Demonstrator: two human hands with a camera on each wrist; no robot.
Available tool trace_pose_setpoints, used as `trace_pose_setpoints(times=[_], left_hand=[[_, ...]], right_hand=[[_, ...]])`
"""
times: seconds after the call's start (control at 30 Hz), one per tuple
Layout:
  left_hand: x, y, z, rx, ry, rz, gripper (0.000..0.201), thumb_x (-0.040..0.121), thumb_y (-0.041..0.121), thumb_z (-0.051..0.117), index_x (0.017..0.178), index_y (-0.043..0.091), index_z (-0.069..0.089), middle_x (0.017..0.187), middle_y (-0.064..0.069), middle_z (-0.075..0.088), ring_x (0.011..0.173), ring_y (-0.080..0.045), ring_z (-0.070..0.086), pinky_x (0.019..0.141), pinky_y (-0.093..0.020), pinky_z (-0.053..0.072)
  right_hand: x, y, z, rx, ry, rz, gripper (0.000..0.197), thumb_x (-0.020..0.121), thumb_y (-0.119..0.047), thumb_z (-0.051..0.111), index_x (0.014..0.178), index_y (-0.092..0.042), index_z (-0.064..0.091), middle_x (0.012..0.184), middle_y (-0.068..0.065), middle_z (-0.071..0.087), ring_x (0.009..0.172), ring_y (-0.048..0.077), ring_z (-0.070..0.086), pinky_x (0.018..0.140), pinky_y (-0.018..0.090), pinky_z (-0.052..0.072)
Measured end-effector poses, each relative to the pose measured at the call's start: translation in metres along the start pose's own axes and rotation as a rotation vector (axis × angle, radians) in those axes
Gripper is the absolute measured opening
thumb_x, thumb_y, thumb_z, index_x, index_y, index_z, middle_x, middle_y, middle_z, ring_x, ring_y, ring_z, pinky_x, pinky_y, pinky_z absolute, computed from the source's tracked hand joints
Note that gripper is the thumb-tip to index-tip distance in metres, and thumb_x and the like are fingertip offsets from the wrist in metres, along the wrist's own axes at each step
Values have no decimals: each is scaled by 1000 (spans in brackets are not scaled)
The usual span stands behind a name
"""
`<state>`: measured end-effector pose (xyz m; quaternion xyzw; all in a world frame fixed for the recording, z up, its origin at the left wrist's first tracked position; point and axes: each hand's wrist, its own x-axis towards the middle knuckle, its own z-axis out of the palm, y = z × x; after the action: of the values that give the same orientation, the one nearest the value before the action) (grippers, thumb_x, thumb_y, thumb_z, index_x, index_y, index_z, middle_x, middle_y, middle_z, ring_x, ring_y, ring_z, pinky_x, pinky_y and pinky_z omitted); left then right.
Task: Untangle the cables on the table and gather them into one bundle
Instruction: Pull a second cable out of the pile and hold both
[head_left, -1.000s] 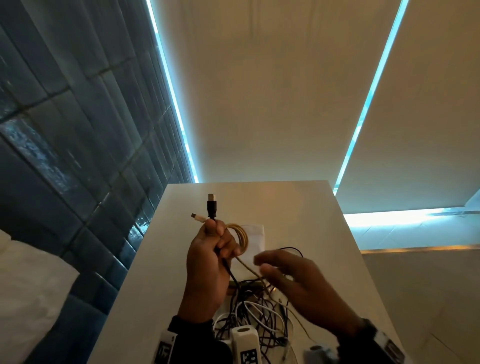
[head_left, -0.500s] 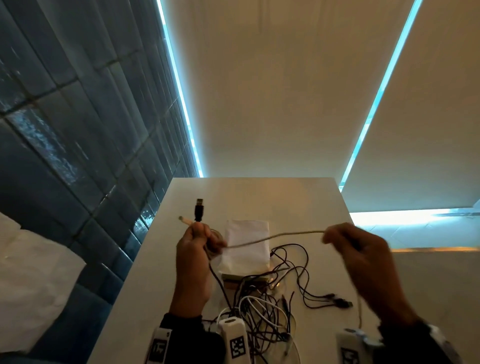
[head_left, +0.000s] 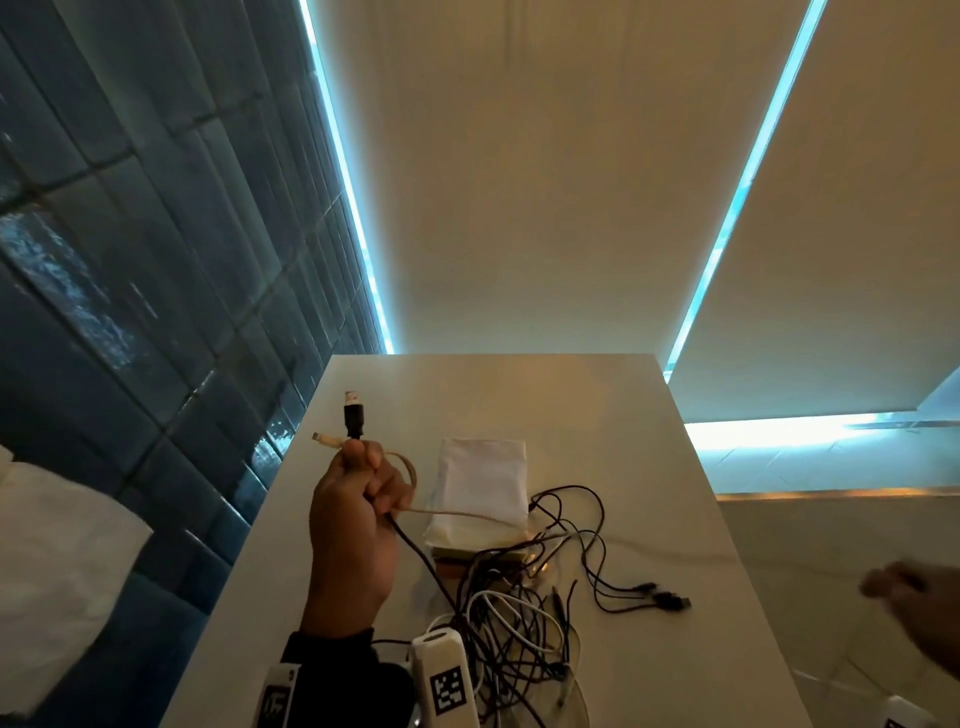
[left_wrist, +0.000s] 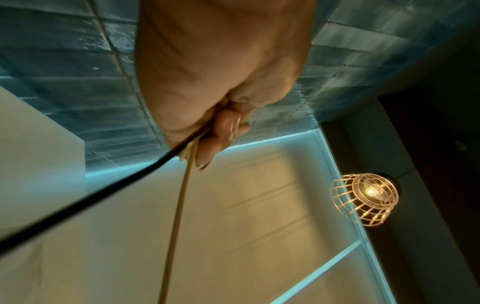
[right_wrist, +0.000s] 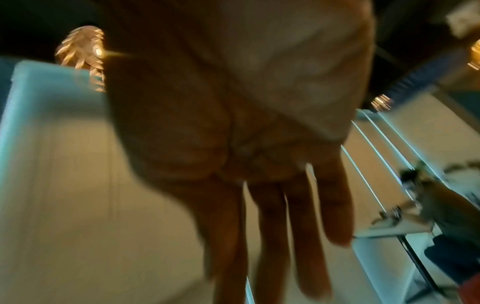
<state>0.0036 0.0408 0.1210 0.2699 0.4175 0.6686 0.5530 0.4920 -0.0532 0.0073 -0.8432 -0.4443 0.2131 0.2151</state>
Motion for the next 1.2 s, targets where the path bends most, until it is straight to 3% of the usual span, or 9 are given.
trace_pose_setpoints(times=[0.1,0.23,0.43,0.57,0.67,0.77,0.83,1.03,1.2], left_hand=[[-8,-1,17,-37,-81,-18,31,99,15,36,68,15,43,55,4,25,46,-9,23,48,-24,24],[-16,-5,33,-37,-152,-28,32,98,12,36,68,13,44,55,2,25,46,-10,23,46,-23,27],[-26,-5,45,-7,-206,-29,35,101,15,33,68,12,45,54,2,27,45,-10,24,47,-23,28],[-29,-2,44,53,-186,-21,35,102,18,33,69,10,44,55,1,30,48,-11,29,50,-25,32],[-26,0,34,27,-166,-43,35,102,19,32,71,9,45,57,-2,46,54,-17,47,58,-28,44],[-25,2,27,92,-162,-58,37,104,20,29,75,8,49,67,-11,66,68,-25,66,72,-37,51],[-23,2,25,133,-133,-50,40,104,20,29,74,7,52,65,-12,67,66,-26,67,74,-41,51],[-14,16,11,79,-80,-46,33,104,20,27,78,11,44,70,-13,71,65,-30,70,61,-36,58],[-14,17,10,154,-154,-91,35,104,25,26,77,11,43,85,-23,72,73,-37,71,60,-35,59]], right_hand=[[-35,-98,3,-92,-104,-131,16,91,-21,65,77,-29,66,97,6,73,83,19,59,75,32,40],[-77,-191,27,243,-181,-454,13,87,-16,68,88,-27,75,85,-22,73,81,-8,65,72,5,45],[-121,-274,72,392,-393,-766,23,93,-26,59,114,-31,66,109,-19,67,98,-6,61,79,9,49],[-136,-297,86,426,-379,-818,12,94,-25,58,101,-24,68,78,-16,65,71,1,59,63,14,47],[-135,-294,82,515,-251,-770,15,94,-20,59,83,-22,69,63,-18,59,54,6,49,50,17,36],[-129,-289,63,575,-120,-750,19,92,-18,60,78,-25,69,68,-7,66,56,20,55,52,30,43],[-119,-281,50,614,-11,-715,21,93,-15,59,76,-25,68,70,-6,66,55,25,53,49,24,41],[-64,-210,9,635,281,-465,23,93,-14,55,74,-20,67,48,-15,51,42,9,36,41,14,25],[-47,-150,-20,624,343,-235,29,89,-51,44,81,-33,66,52,-28,53,55,2,38,52,15,30]])
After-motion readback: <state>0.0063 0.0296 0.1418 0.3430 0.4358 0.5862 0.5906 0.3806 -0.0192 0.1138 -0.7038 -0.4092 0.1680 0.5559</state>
